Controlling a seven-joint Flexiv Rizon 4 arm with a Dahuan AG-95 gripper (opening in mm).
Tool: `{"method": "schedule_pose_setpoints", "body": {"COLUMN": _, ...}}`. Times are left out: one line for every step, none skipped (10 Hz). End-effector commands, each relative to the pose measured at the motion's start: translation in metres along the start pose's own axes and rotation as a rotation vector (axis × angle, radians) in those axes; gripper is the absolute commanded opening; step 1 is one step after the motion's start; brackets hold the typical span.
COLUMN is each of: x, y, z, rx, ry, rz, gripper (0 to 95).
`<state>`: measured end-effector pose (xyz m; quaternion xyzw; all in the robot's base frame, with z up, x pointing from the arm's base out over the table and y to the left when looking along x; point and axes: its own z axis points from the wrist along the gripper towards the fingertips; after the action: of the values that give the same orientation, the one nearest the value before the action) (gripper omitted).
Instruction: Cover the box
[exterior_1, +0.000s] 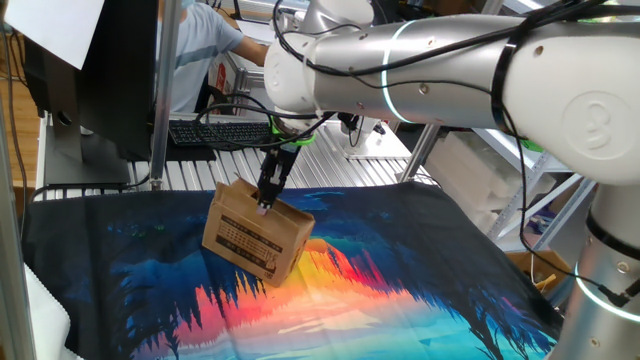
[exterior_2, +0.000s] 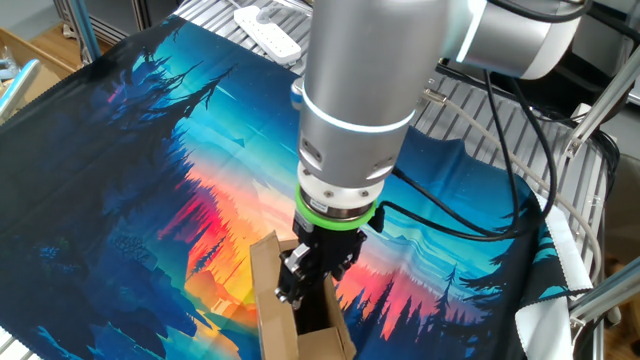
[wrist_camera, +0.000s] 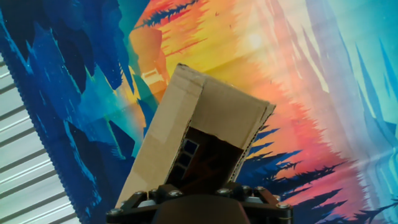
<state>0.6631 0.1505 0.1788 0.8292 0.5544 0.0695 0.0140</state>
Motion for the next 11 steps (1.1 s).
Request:
{"method": "schedule_pose_setpoints", "body": {"x": 0.007, "y": 0.002, "z": 0.000, "rx": -0.001, "ry": -0.007, "rz": 0.010, "gripper": 76.0}}
{"method": "schedule_pose_setpoints", "body": {"x": 0.009, "y": 0.003, "z": 0.003, "rx": -0.004, "ry": -0.011, "rz": 0.008, "gripper": 76.0}}
{"method": "schedule_pose_setpoints", "body": {"x": 0.010, "y": 0.005, "z": 0.008, "rx": -0.008, "ry": -0.018, "rz": 0.011, "gripper": 76.0}}
{"method": "schedule_pose_setpoints", "body": {"x": 0.012, "y": 0.006, "z": 0.012, "rx": -0.011, "ry": -0.026, "rz": 0.012, "gripper": 76.0}}
{"method": "schedule_pose_setpoints", "body": {"x": 0.012, "y": 0.006, "z": 0.015, "rx": -0.014, "ry": -0.031, "rz": 0.009, "gripper": 76.0}}
{"method": "schedule_pose_setpoints", "body": {"x": 0.013, "y": 0.007, "z": 0.016, "rx": -0.019, "ry": -0.035, "rz": 0.005, "gripper": 76.0}}
{"method": "schedule_pose_setpoints", "body": {"x": 0.013, "y": 0.007, "z": 0.017, "rx": -0.022, "ry": -0.034, "rz": 0.002, "gripper": 76.0}}
{"method": "schedule_pose_setpoints", "body": {"x": 0.014, "y": 0.008, "z": 0.020, "rx": -0.021, "ry": -0.034, "rz": 0.005, "gripper": 76.0}}
{"method": "schedule_pose_setpoints", "body": {"x": 0.015, "y": 0.008, "z": 0.024, "rx": -0.019, "ry": -0.037, "rz": 0.002, "gripper": 76.0}}
{"method": "schedule_pose_setpoints", "body": {"x": 0.016, "y": 0.009, "z": 0.029, "rx": -0.018, "ry": -0.043, "rz": -0.009, "gripper": 76.0}}
{"method": "schedule_pose_setpoints", "body": {"x": 0.016, "y": 0.010, "z": 0.031, "rx": -0.016, "ry": -0.047, "rz": -0.023, "gripper": 76.0}}
